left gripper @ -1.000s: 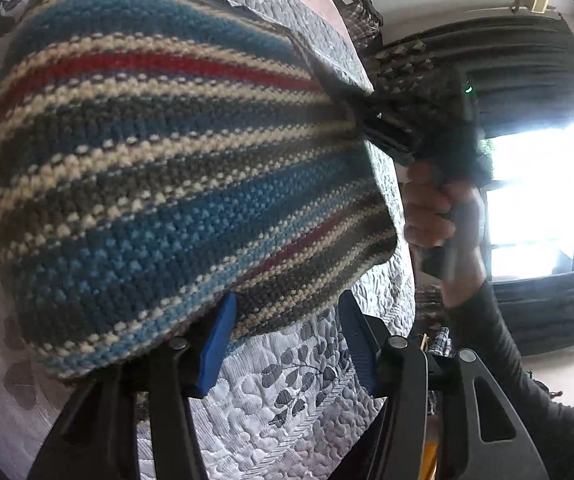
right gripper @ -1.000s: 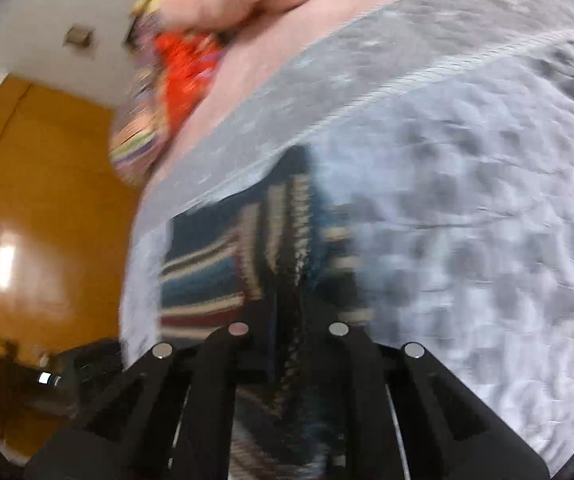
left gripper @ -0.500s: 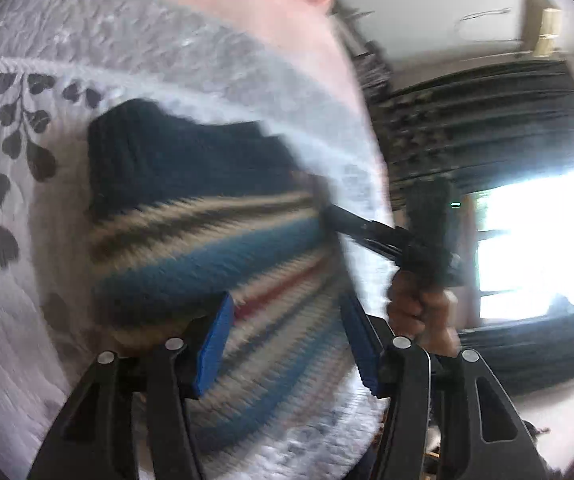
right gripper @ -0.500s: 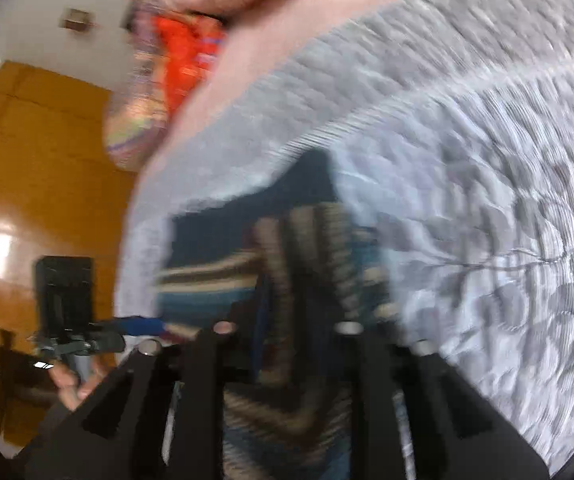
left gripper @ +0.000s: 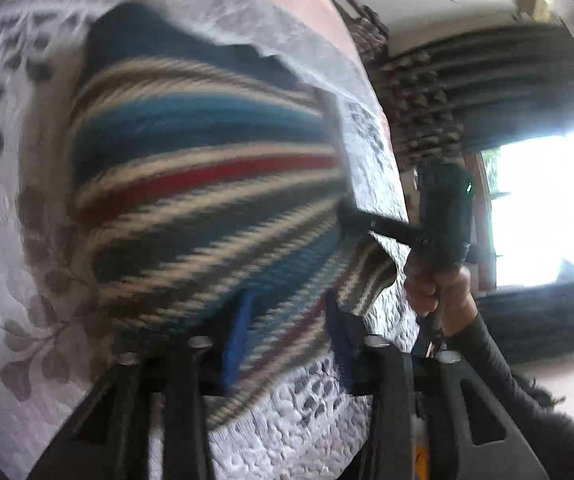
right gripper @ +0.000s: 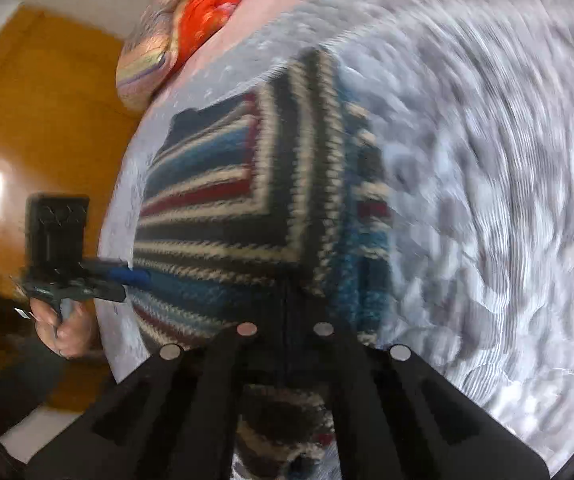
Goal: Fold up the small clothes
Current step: 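Press the fold down with the right tool and open it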
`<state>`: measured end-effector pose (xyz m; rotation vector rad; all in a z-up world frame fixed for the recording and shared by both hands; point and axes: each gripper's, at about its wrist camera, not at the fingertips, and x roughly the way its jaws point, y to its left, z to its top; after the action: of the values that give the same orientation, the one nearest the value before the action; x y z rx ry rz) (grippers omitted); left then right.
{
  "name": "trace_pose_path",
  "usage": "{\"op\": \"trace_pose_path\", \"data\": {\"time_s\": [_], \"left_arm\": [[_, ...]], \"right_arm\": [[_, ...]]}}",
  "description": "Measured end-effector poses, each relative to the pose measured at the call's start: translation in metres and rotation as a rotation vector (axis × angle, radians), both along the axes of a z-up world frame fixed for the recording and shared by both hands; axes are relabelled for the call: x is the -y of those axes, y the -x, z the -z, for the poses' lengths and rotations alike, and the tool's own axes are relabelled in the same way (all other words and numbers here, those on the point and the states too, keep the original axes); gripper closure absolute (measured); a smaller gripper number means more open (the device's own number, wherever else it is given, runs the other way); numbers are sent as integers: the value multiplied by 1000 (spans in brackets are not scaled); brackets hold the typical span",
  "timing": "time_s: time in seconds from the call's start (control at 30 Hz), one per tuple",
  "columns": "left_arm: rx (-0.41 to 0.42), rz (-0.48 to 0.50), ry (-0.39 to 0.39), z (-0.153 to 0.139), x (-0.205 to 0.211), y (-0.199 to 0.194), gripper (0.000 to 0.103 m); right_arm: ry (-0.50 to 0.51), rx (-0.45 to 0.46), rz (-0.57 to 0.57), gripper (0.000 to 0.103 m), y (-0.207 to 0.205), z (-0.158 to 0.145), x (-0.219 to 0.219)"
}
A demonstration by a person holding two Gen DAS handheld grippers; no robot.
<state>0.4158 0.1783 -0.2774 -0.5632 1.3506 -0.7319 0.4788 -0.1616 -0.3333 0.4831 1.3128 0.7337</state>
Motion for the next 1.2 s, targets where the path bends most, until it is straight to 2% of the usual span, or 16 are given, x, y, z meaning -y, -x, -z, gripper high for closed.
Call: {"op": "trace_pose_path", "data": {"time_s": [0.1,0.2,0.3,0.33,0.4,0.43,0.57,0.63,0.67,0.73,0.8,0.9,0.97,1.03,1.1,1.2], "left_arm": [[-26,-59,23,0,-4,-4,72],[28,21,73,-23,6,16,67],[8,58,0,-11,17,24,68],[-17,52,-28,1,19,23,72],[-55,37,-48,20,21,19,93],[-55,28,-59,23,19,17,98],[-83,11,-33,26,15,23,101],[-66,34,-10,21,16,33,85],[-47,40,18,14,15,41,67],[-22,24,35,9,10,52,47],[-2,-13,35,6,1,68,34],[29,-91,31,1,-21,87,25],[65,-178,18,-1,-43,99,17],[73,-233,19,3,-65,109,17],[54,-280,22,12,-78,109,17],[34,-296,84,27,-81,100,17]], "right_arm": [[15,43,24,103,5,-22,2],[-67,70,-23,98,28,-43,-1],[21,55,-86,103,39,-25,-13],[45,42,-68,103,35,-14,-12],[-15,1,-18,103,27,3,4],[-34,-11,2,103,25,6,9],[-50,-28,-2,103,24,8,11],[-55,-35,-6,103,27,3,10],[-55,-29,-7,103,27,-3,13],[-57,-25,5,103,10,-8,25],[-74,-31,32,102,3,-10,37],[-94,-25,66,78,-6,-20,47],[-113,-37,66,70,-17,-23,46],[-113,-59,70,39,-27,-15,43],[-127,-78,78,27,-44,-12,35],[-160,-93,61,20,-67,-6,23]]}}
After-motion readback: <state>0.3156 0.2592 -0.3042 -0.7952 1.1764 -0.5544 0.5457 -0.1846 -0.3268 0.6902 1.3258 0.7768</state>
